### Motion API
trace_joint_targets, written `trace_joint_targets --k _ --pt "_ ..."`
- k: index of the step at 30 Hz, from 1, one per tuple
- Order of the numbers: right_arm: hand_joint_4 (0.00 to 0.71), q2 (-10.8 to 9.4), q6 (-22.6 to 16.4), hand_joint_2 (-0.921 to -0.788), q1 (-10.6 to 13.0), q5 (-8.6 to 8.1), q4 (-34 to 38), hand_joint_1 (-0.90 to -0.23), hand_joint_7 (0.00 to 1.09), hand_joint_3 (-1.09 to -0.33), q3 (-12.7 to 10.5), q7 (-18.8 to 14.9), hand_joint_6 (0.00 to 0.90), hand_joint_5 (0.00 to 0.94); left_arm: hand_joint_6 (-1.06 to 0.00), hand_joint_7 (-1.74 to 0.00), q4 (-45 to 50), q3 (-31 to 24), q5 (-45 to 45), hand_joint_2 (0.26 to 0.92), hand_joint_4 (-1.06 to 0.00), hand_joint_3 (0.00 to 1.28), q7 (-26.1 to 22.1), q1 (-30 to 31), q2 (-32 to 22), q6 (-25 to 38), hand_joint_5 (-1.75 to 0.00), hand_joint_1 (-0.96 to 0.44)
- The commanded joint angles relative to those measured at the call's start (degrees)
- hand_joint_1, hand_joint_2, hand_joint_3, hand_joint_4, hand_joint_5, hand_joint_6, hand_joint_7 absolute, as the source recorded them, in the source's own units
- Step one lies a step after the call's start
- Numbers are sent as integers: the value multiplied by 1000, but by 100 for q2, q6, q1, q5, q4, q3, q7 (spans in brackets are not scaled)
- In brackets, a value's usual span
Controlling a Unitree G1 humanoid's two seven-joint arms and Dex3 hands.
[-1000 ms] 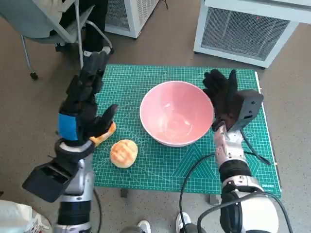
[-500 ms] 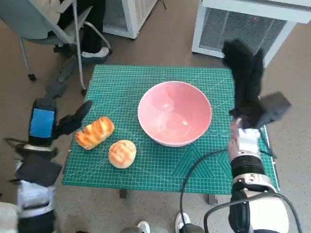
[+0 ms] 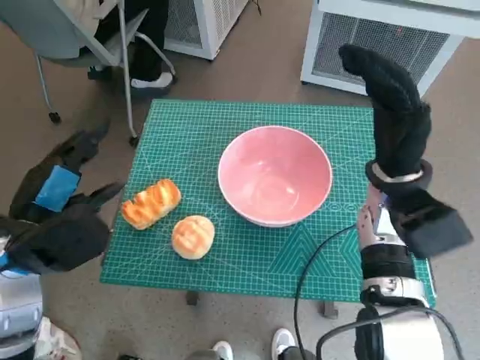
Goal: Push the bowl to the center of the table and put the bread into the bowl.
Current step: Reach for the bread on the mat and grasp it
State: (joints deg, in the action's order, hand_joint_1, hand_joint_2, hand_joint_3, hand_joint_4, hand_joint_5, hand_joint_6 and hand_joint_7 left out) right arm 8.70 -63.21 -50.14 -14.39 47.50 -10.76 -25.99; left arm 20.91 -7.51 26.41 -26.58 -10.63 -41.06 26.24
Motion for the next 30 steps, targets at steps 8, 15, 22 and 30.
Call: trace_joint_targets --k 8,15,22,30 --pt "251 -84 79 -921 542 116 -747 -641 216 -731 302 67 254 7 -279 -8 -516 586 115 921 -160 117 -118 -71 12 287 0 -647" --pt "255 -89 46 -921 590 345 -829 -624 234 -735 362 245 260 6 -257 -1 -973 967 226 921 -158 114 -39 -257 80 396 0 -621" --pt "265 -82 47 -921 622 393 -844 -610 249 -740 420 325 254 9 -229 0 -1581 1371 304 921 -152 117 53 -510 260 406 0 -614" --pt "268 -73 68 -921 652 371 -828 -607 263 -742 472 351 242 8 -213 0 -2181 1786 438 921 -146 119 245 -759 538 394 0 -603"
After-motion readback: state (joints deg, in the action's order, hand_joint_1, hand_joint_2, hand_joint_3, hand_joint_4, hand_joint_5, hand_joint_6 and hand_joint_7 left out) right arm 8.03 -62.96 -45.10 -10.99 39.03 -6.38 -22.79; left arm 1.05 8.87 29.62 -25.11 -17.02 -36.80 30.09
